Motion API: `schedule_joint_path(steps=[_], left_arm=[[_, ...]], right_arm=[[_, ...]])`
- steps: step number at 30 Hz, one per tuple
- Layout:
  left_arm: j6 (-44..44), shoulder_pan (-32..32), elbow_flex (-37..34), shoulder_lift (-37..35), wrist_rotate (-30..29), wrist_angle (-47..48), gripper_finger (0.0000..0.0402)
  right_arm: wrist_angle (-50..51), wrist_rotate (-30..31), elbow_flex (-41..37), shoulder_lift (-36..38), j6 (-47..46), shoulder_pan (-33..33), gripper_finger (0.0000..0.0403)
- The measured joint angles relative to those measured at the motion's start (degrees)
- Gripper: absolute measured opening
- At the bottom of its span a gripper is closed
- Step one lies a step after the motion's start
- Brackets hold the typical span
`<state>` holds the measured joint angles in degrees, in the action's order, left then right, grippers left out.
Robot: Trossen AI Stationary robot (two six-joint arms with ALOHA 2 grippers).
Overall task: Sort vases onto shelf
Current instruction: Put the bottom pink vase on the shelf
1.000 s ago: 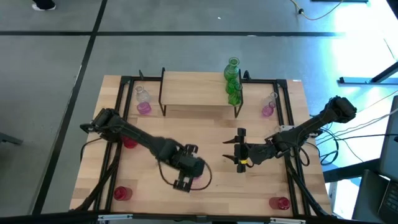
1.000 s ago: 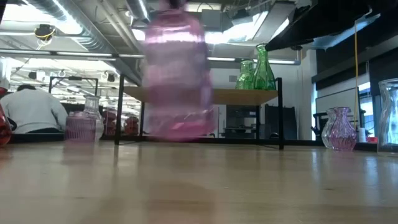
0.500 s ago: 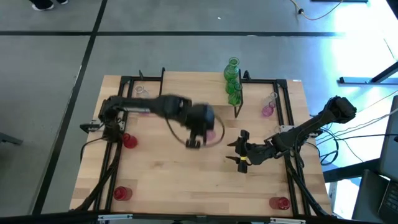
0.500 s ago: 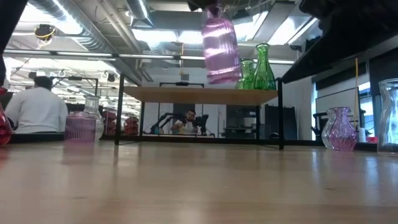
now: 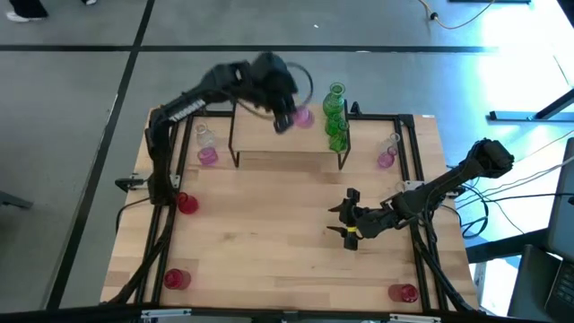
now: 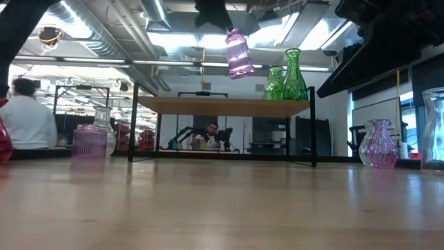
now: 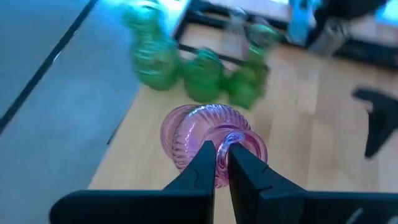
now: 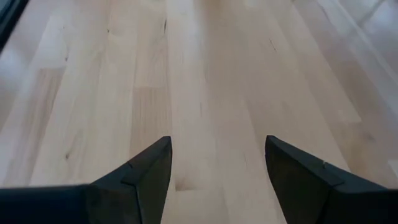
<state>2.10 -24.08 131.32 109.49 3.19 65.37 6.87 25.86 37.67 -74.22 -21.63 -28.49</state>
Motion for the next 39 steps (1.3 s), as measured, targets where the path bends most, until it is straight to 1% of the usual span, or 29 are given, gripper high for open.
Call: schedule_joint_path(steps=[5,9,12,17,20,23,26,32,35,39], left_arm=[[-3.5,-5.8,0.0,0.6,7.8,-2.6,0.0014],[-4.9,-7.9,0.0,2.0,10.6,-2.3,0.0014],[-4.8,-8.2,0.0,3.4,11.4,0.6,0.0014],[-4.9,-7.9,0.0,5.3,11.8,0.1,0.0014],[-4.9,-8.0,-0.1,6.0,11.5,-0.1,0.0014],[-4.8,-7.7,-0.3,6.4,10.5,-2.7,0.0014],[-5.2,-7.5,-0.3,7.2,11.0,-4.7,0.0014],[-6.0,-7.5,-0.3,8.7,10.5,-4.7,0.0014],[-6.1,-7.4,-0.3,9.3,10.1,-6.9,0.0015],[-6.2,-7.4,-0.3,9.2,9.8,-8.0,0.0032]], right_arm=[[1.6,1.2,0.0,0.0,0.4,0.0,0.0238],[2.2,2.5,0.0,0.0,0.5,0.0,0.0238],[2.5,3.3,0.0,0.0,0.8,0.0,0.0238],[2.8,5.1,0.0,0.0,1.1,0.0,0.0238],[3.3,5.2,0.0,0.0,1.1,0.0,0.0238],[3.6,5.2,0.0,0.0,1.0,0.0,0.0238],[3.7,5.2,0.0,0.0,0.6,0.0,0.0238],[3.7,5.1,0.0,0.0,0.0,0.0,0.0238],[3.7,5.0,0.0,0.0,0.0,0.0,0.0238],[3.7,5.0,0.0,0.0,-0.5,0.0,0.0238]])
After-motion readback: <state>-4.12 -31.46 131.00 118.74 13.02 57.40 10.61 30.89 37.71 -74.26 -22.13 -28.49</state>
